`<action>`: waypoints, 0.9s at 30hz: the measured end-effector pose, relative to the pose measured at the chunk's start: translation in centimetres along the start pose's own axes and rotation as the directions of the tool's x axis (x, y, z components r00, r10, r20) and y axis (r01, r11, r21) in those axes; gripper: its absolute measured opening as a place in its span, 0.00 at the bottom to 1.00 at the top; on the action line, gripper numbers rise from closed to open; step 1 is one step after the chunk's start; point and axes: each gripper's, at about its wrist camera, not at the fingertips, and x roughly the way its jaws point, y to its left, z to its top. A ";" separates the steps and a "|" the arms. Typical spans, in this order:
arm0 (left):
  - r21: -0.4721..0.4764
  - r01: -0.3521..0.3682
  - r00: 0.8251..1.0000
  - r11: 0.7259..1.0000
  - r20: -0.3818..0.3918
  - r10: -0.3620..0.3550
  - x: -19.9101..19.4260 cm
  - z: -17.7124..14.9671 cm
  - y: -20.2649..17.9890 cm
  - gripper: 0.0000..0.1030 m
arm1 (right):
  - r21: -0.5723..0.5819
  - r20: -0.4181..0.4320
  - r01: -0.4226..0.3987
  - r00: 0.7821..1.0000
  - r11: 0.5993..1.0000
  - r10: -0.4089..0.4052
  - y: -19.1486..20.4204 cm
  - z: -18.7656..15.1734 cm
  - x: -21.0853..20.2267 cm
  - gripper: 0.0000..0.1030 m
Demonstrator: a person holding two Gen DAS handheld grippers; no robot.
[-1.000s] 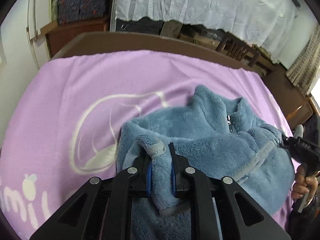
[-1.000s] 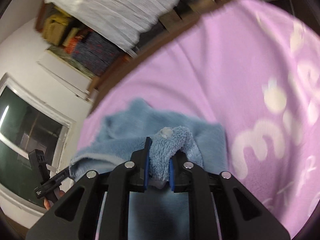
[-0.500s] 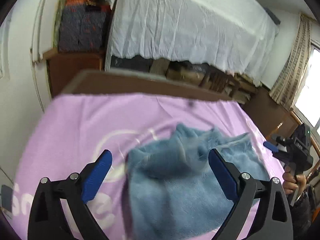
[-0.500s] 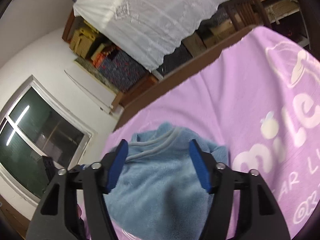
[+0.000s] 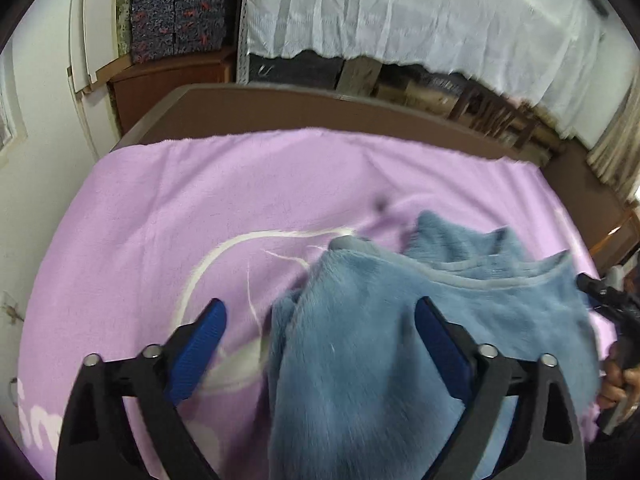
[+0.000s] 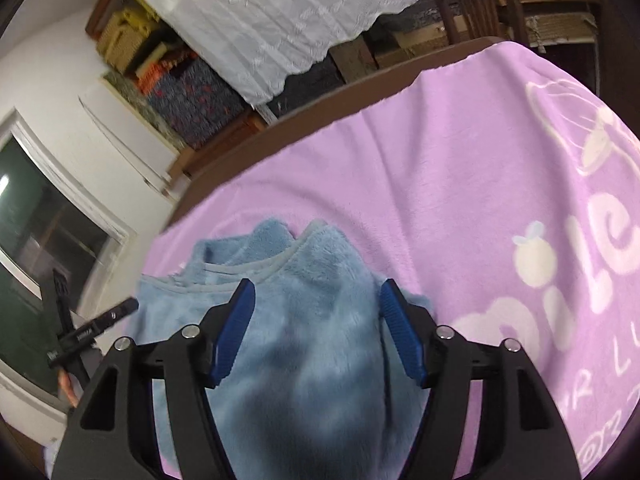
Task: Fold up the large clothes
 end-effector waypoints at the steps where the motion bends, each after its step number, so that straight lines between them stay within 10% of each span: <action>1: 0.010 -0.004 1.000 1.000 -0.019 0.004 0.9 -0.1 -0.1 0.72 | -0.027 -0.017 0.033 0.999 0.999 -0.033 0.4 0.1 0.9 0.50; 3: 0.028 0.005 0.999 1.000 -0.040 -0.003 2.2 -0.4 -0.4 0.46 | -0.063 -0.035 0.063 0.997 0.996 -0.066 0.9 0.0 2.1 0.17; 6: 0.058 -0.039 0.999 0.998 0.031 0.037 1.0 -0.5 -0.9 0.24 | -0.075 0.013 0.065 0.998 0.995 -0.065 1.3 -0.2 1.8 0.13; 11: 0.073 -0.082 0.989 0.994 0.130 0.072 -0.9 0.5 -2.0 0.21 | -0.098 0.142 0.057 0.989 0.994 -0.042 2.6 1.4 -0.5 0.12; 16: 0.094 -0.117 0.993 0.989 0.036 0.114 3.0 0.2 -1.7 0.26 | -0.052 -0.008 0.148 0.989 0.988 -0.149 0.5 1.3 4.5 0.14; 21: 0.132 -0.193 0.980 0.972 0.075 0.184 2.5 0.0 -2.6 0.39 | 0.140 -0.039 -0.012 0.999 0.990 0.018 -3.2 1.4 4.6 0.14; 27: 0.138 -0.207 0.976 0.969 0.090 0.196 1.9 -0.1 -2.6 0.40 | 0.151 -0.032 -0.024 0.999 0.988 0.029 -3.4 1.1 4.6 0.15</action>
